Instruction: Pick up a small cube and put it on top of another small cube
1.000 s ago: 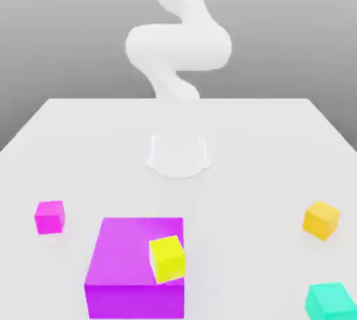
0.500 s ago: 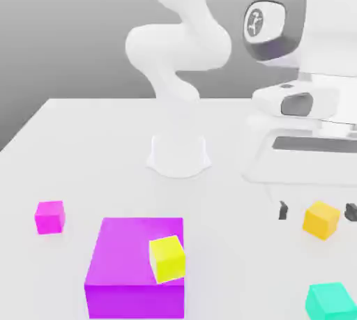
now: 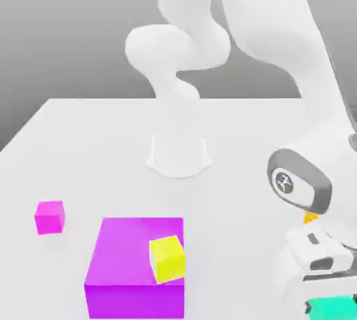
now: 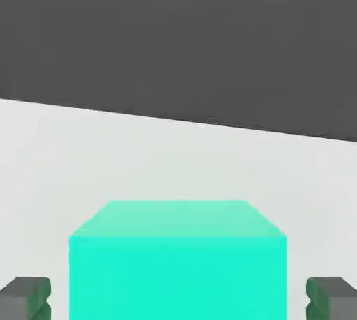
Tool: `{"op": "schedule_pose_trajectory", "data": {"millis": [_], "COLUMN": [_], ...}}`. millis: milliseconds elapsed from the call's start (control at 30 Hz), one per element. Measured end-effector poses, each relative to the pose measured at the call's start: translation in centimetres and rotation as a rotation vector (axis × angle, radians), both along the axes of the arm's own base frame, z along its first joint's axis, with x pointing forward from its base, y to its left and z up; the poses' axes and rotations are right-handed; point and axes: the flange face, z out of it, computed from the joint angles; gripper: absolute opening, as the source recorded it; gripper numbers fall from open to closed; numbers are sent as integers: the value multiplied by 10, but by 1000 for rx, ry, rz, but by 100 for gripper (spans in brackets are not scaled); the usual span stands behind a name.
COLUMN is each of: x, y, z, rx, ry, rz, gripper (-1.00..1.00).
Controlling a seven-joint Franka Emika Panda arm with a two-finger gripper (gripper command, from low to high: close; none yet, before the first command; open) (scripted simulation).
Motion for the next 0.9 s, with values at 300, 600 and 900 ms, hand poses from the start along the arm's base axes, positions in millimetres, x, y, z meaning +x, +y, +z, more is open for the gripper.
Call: {"op": "schedule_pose_trajectory", "data": {"millis": [300, 600, 900], "x": [3, 4, -28], "y": [-15, -178, -267], "z": [63, 142, 142], "rx": [-12, -57, 0], "ry": [1, 7, 1], "rz": [-26, -338, -541], "gripper": [-100, -100, -100]}}
